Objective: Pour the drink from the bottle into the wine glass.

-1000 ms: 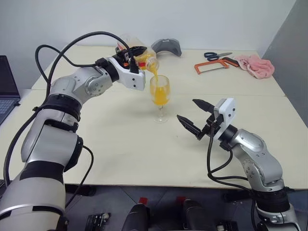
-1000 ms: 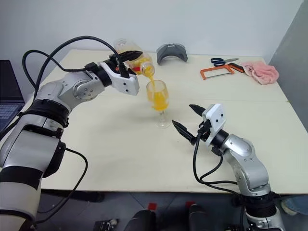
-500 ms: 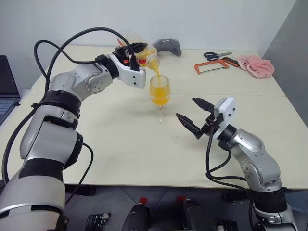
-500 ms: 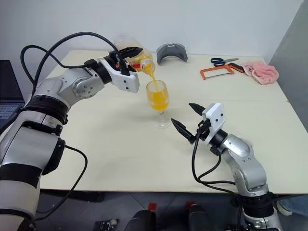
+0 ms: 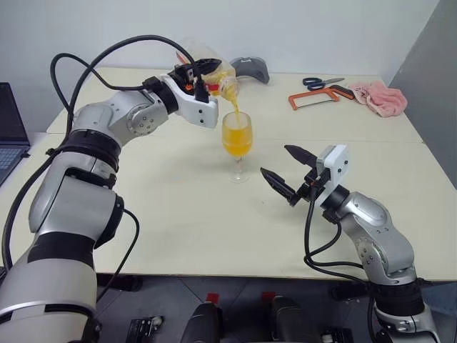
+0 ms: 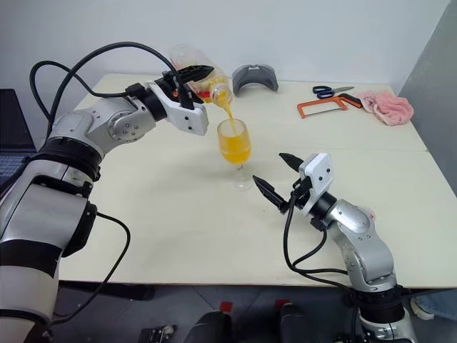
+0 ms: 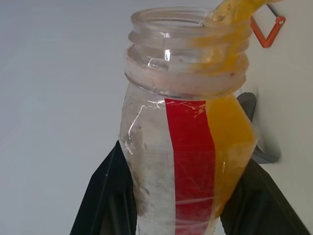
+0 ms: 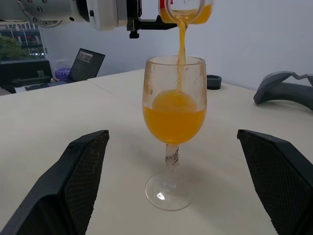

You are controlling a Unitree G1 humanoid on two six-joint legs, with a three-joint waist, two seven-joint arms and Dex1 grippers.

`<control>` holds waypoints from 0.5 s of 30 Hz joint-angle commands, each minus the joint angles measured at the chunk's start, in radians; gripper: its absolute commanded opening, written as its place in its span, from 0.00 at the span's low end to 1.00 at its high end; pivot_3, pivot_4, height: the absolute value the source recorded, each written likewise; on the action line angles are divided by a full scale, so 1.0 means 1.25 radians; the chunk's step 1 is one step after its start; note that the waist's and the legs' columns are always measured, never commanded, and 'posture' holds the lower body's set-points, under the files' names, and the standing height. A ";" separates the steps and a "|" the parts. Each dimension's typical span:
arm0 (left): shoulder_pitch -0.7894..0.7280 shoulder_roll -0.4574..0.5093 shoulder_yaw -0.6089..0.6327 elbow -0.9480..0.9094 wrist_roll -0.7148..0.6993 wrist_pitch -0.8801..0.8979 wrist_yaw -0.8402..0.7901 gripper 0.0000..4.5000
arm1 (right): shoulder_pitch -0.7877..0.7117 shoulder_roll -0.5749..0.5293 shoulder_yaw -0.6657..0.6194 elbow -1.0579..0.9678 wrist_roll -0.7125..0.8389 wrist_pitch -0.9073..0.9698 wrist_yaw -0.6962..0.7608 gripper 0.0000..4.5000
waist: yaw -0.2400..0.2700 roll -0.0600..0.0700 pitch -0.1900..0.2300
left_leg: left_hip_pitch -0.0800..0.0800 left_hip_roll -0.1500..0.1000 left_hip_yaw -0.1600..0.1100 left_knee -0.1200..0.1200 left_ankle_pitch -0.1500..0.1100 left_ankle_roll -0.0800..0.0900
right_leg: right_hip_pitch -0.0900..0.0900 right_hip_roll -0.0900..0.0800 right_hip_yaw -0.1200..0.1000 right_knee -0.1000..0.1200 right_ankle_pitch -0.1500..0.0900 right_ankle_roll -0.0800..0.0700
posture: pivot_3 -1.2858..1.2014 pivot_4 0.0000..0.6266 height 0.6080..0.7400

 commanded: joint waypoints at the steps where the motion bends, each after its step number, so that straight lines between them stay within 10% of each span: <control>1: -0.031 0.002 0.006 -0.001 -0.004 -0.001 0.018 0.37 | -0.005 0.002 0.000 -0.037 -0.001 -0.019 -0.004 1.00 | 0.000 0.000 0.000 | 0.000 0.000 0.000 0.000 0.000 0.000 | 0.000 0.000 0.000 0.000 0.000 0.000 | 0.52 0.24 1.00; 15: -0.026 -0.003 0.011 0.003 -0.015 0.002 0.011 0.37 | -0.002 -0.001 0.005 -0.040 0.001 -0.017 -0.006 1.00 | 0.000 0.000 0.000 | 0.000 0.000 0.000 0.000 0.000 0.000 | 0.000 0.000 0.000 0.000 0.000 0.000 | 0.52 0.24 1.00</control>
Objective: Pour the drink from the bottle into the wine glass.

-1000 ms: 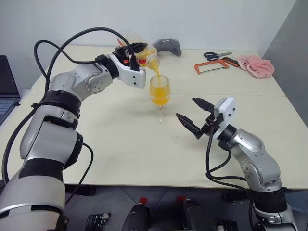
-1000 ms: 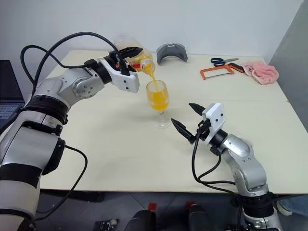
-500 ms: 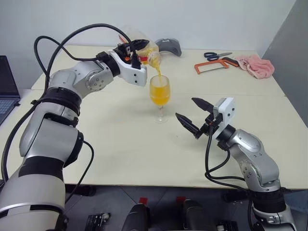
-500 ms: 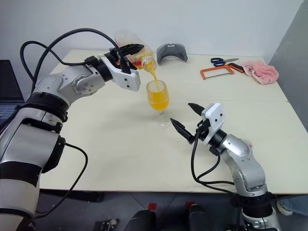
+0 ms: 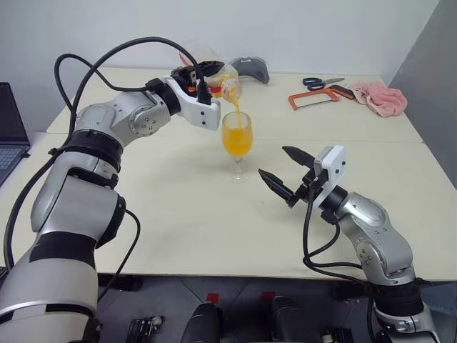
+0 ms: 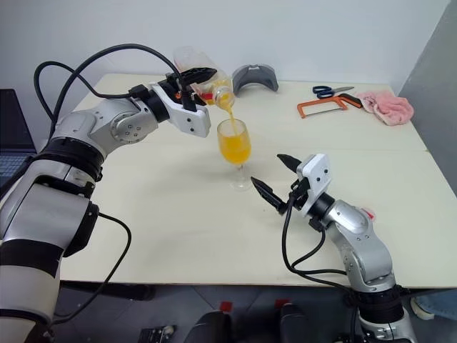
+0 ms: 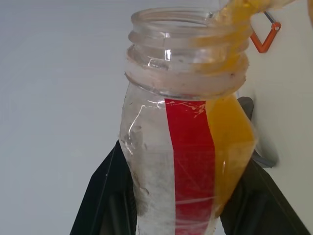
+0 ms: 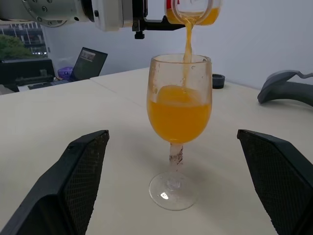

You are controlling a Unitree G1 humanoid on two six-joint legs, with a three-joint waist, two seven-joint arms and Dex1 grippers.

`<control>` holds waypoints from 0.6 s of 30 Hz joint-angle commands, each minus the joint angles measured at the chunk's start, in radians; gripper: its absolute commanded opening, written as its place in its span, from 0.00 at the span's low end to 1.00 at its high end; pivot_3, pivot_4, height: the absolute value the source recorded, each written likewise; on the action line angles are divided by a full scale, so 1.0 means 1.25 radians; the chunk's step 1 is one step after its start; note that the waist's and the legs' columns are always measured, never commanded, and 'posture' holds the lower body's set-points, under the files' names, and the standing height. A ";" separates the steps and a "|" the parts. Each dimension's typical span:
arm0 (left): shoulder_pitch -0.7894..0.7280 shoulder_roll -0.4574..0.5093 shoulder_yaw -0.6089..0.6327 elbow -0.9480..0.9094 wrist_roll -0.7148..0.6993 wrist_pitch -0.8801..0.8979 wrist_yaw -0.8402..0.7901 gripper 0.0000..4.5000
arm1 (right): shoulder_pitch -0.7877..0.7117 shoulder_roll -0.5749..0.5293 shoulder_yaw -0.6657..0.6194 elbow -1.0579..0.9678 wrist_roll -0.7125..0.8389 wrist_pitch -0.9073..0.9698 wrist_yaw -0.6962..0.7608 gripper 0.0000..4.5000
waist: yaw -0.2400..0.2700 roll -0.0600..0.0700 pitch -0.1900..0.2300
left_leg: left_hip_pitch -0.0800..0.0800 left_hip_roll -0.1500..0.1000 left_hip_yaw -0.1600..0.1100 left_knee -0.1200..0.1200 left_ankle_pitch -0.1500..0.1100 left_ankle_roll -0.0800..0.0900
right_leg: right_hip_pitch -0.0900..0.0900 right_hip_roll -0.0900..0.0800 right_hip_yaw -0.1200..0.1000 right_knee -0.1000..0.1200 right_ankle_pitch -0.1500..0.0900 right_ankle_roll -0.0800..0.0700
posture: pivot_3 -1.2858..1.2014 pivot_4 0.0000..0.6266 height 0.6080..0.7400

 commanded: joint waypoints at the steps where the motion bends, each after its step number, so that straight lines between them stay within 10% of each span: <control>1: -0.025 0.003 0.016 0.002 -0.017 0.005 0.009 0.37 | -0.002 -0.001 -0.005 -0.040 0.001 -0.017 -0.003 1.00 | 0.000 0.000 0.000 | 0.000 0.000 0.000 0.000 0.000 0.000 | 0.000 0.000 0.000 0.000 0.000 0.000 | 0.52 0.24 1.00; 18: 0.056 -0.094 0.221 0.005 -0.354 0.177 -0.289 0.37 | -0.009 0.002 -0.012 -0.046 0.018 -0.004 -0.010 1.00 | -0.001 0.000 0.000 | 0.000 0.000 0.000 0.001 0.000 0.000 | 0.000 0.000 0.000 0.000 0.000 0.000 | 0.52 0.24 1.00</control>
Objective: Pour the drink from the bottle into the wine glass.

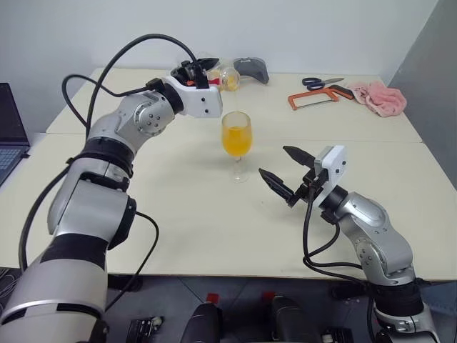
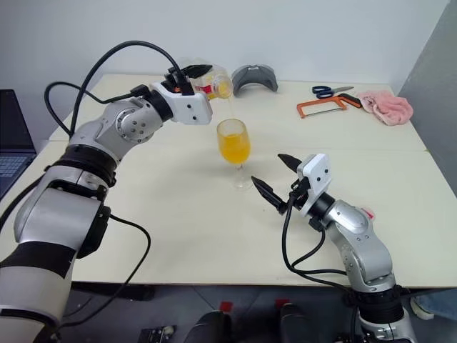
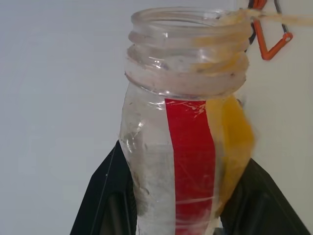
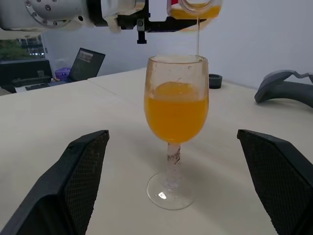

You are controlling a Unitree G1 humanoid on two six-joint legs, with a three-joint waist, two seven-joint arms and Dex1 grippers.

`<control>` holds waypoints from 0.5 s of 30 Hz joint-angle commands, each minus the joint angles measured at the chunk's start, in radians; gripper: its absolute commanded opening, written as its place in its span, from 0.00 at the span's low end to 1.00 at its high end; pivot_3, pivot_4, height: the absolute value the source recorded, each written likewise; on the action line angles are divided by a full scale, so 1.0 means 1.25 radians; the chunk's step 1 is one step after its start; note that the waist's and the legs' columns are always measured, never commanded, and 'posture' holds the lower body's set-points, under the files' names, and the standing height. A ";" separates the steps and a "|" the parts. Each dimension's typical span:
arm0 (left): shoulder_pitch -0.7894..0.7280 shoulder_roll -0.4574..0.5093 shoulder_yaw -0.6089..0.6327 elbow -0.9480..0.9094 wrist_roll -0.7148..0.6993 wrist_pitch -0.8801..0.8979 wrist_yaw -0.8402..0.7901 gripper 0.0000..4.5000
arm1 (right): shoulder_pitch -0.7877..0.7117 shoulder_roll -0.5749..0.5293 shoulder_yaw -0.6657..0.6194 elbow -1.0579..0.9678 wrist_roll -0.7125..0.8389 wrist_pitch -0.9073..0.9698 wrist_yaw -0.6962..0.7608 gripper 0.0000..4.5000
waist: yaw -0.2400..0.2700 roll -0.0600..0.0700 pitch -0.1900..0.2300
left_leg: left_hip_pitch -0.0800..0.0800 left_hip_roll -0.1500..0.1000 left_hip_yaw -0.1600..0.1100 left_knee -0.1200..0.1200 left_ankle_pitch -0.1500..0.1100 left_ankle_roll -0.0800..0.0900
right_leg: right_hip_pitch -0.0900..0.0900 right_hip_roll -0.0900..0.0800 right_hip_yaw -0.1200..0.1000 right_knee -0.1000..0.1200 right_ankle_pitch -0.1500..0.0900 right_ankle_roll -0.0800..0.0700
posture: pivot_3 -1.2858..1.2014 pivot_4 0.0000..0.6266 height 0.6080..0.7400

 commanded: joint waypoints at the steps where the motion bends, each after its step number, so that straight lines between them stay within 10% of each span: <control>1: 0.014 -0.019 0.098 -0.033 -0.138 0.084 -0.099 0.37 | -0.010 0.001 -0.012 -0.047 0.016 -0.004 -0.001 1.00 | 0.000 0.000 0.000 | 0.000 0.000 0.000 0.000 0.000 0.000 | 0.000 0.000 0.000 0.000 0.000 0.000 | 0.52 0.24 1.00; 15: 0.350 -0.013 0.425 -0.449 -0.532 0.577 -0.212 0.37 | -0.038 -0.117 0.053 -0.156 0.072 0.127 0.105 1.00 | -0.027 0.001 -0.001 | 0.001 0.003 -0.004 0.000 0.001 -0.001 | 0.000 0.000 0.001 0.002 0.000 0.000 | 0.52 0.24 1.00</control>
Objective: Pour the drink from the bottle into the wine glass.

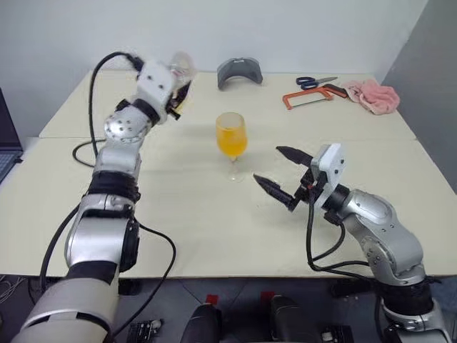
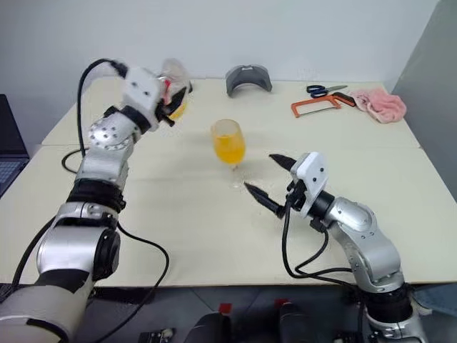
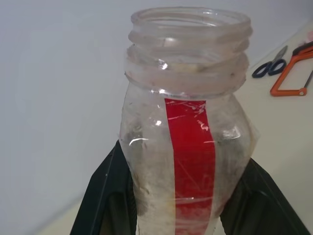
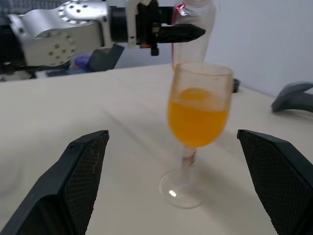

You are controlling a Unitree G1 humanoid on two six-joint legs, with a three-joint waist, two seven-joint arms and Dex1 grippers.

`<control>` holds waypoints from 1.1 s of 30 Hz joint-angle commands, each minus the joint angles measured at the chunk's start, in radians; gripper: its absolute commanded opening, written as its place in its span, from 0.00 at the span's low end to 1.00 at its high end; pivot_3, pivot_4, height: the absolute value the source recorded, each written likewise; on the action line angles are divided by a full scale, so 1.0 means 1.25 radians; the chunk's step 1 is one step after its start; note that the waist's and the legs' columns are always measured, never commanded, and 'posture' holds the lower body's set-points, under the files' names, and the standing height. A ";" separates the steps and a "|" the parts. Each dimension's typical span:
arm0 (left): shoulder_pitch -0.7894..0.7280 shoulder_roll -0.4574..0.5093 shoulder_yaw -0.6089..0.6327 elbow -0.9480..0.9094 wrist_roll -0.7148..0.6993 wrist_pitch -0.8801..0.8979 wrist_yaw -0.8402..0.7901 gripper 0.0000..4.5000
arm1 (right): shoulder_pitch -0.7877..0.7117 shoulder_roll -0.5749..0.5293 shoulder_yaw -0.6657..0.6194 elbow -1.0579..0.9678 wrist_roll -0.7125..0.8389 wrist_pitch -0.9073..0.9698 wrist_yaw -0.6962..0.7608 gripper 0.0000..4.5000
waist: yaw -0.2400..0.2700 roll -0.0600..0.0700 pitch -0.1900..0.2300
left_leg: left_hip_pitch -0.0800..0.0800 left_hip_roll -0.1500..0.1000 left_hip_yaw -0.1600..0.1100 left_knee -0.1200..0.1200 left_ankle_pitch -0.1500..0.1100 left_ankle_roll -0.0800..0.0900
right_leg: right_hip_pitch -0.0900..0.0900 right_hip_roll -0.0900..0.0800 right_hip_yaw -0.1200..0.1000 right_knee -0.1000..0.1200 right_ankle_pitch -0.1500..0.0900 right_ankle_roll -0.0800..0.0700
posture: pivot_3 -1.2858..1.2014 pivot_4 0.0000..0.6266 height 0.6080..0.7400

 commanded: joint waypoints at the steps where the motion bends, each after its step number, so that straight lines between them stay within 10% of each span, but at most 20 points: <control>1: 0.085 0.014 0.088 -0.136 -0.100 0.150 0.009 0.37 | -0.023 -0.014 0.015 -0.054 0.033 0.036 0.024 1.00 | -0.001 0.000 0.000 | 0.000 0.000 -0.001 0.000 0.000 0.000 | 0.000 0.000 -0.001 0.000 0.000 0.000 | 0.52 0.24 1.00; 19: 0.266 0.001 0.186 -0.198 -0.182 0.228 0.037 0.37 | -0.169 0.061 0.124 0.054 -0.046 0.047 0.022 1.00 | 0.027 -0.004 -0.002 | -0.001 -0.001 -0.002 0.004 0.000 0.001 | 0.002 -0.001 -0.001 0.000 0.000 0.000 | 0.52 0.24 1.00; 28: 0.299 0.000 0.176 -0.206 -0.177 0.161 -0.009 0.99 | -0.151 0.068 0.121 0.040 -0.046 0.057 0.023 1.00 | 0.027 -0.004 -0.002 | -0.001 -0.001 -0.002 0.004 -0.001 0.001 | 0.001 -0.001 -0.001 0.000 0.000 0.000 | 0.52 0.24 1.00; 33: 0.352 -0.002 0.179 -0.261 -0.162 0.136 0.019 0.99 | -0.110 0.051 0.110 0.024 -0.027 0.054 0.042 1.00 | 0.028 -0.004 -0.002 | -0.001 0.000 -0.003 0.003 -0.001 0.001 | 0.001 -0.001 -0.001 0.000 0.000 0.000 | 0.52 0.24 1.00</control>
